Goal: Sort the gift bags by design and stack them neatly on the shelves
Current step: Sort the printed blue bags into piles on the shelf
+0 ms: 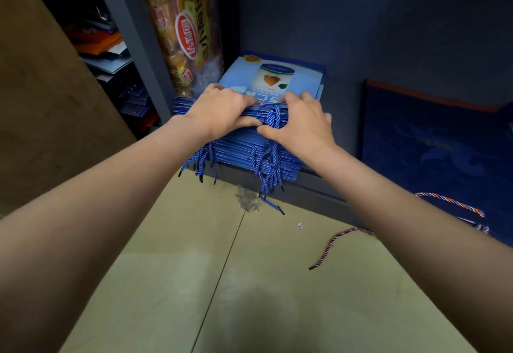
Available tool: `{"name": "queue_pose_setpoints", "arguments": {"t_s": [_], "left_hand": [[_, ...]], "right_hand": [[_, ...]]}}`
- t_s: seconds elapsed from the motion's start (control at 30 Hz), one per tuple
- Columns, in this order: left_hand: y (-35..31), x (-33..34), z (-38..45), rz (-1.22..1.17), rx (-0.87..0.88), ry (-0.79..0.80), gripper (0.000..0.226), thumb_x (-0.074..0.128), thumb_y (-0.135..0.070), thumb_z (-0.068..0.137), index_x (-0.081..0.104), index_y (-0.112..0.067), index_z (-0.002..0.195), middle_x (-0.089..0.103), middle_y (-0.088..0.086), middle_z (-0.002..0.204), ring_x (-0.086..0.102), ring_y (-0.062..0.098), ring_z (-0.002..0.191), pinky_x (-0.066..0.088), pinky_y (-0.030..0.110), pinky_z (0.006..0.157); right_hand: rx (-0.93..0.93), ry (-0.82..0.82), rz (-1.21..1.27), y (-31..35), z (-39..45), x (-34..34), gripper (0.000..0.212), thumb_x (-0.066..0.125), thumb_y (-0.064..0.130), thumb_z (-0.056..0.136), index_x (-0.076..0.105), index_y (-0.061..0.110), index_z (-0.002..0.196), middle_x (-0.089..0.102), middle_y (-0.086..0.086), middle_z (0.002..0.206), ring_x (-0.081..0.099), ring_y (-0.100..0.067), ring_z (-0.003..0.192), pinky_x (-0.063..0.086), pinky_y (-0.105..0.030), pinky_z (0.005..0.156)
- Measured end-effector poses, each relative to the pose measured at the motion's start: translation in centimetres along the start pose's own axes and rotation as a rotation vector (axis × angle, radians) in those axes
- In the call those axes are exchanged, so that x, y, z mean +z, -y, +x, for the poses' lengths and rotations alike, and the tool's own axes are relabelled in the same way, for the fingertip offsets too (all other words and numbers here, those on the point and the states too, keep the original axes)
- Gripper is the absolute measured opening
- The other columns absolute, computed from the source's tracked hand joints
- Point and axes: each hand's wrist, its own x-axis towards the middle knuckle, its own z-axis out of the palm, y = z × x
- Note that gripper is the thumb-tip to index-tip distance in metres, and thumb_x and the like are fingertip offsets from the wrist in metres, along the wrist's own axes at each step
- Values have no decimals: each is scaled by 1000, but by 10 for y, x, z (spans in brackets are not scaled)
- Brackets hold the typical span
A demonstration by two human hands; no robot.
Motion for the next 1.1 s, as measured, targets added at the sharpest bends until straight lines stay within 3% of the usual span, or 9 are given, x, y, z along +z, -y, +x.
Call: {"name": "queue_pose_setpoints", "arguments": {"t_s": [0.17, 0.43, 0.53, 0.67, 0.8, 0.87, 0.93, 1.03, 1.1], "left_hand": [[3, -5, 1, 4, 1, 3, 55, 40, -56, 90, 51, -16, 126, 65, 15, 108, 55, 33, 104, 28, 34, 98], [0, 6, -9, 18, 29, -3, 54, 40, -58, 89, 47, -15, 121, 62, 7, 118, 55, 27, 111, 24, 36, 102], [-8, 15, -19, 70, 25, 10, 53, 38, -56, 91, 44, -15, 123, 59, 3, 122, 51, 25, 114, 21, 37, 105], [-8, 6, -15, 3, -62, -28, 50, 37, -51, 94, 47, -12, 123, 63, 9, 117, 55, 26, 112, 19, 36, 106], [-8, -1, -12, -14, -86, -67, 49, 38, -49, 95, 48, -11, 124, 65, 14, 113, 57, 27, 110, 19, 35, 107], [-9, -3, -14, -11, -92, -72, 49, 38, -48, 95, 48, -10, 123, 65, 14, 111, 57, 28, 109, 18, 35, 107], [-10, -4, -14, 3, -91, -59, 48, 38, -47, 95, 47, -9, 123, 65, 14, 110, 57, 28, 108, 17, 35, 107], [-9, -2, -15, 17, -84, -34, 50, 37, -49, 94, 46, -11, 125, 65, 14, 112, 58, 28, 108, 15, 35, 107], [-9, 3, -17, 35, -51, -15, 51, 37, -51, 94, 45, -12, 127, 63, 10, 116, 56, 26, 110, 16, 36, 107]], "right_hand": [[-165, 41, -116, -8, 3, -15, 49, 63, 20, 82, 45, 15, 128, 48, -8, 121, 47, -30, 113, 40, -38, 86], [-315, 6, -284, -22, -10, -13, 55, 63, 25, 86, 38, 17, 134, 46, -5, 128, 42, -26, 118, 38, -38, 91], [-189, 78, -52, -30, -18, -4, 72, 71, 26, 80, 31, 20, 139, 31, -4, 140, 40, -26, 122, 40, -37, 94], [240, 76, 687, -41, -28, -2, 78, 77, 16, 74, 31, 19, 136, 40, -4, 138, 62, -16, 100, 44, -29, 94], [367, 38, 1165, -31, -38, 4, 78, 69, 1, 79, 23, 16, 141, 36, -7, 144, 59, -7, 107, 46, -8, 67], [371, 10, 1253, -16, -40, 3, 81, 68, 0, 80, 21, 18, 143, 36, -6, 145, 59, 9, 86, 48, -8, 75], [352, 31, 1208, -2, -42, 2, 83, 68, 2, 81, 19, 21, 145, 41, -5, 142, 55, 14, 76, 46, -21, 88], [323, 68, 962, 8, -57, 1, 80, 69, 13, 81, 21, 25, 143, 48, 1, 131, 57, 8, 73, 39, -17, 79], [289, 31, 837, 2, -70, -3, 60, 66, 15, 82, 35, 23, 133, 50, 3, 122, 64, -6, 67, 42, -12, 66]]}}
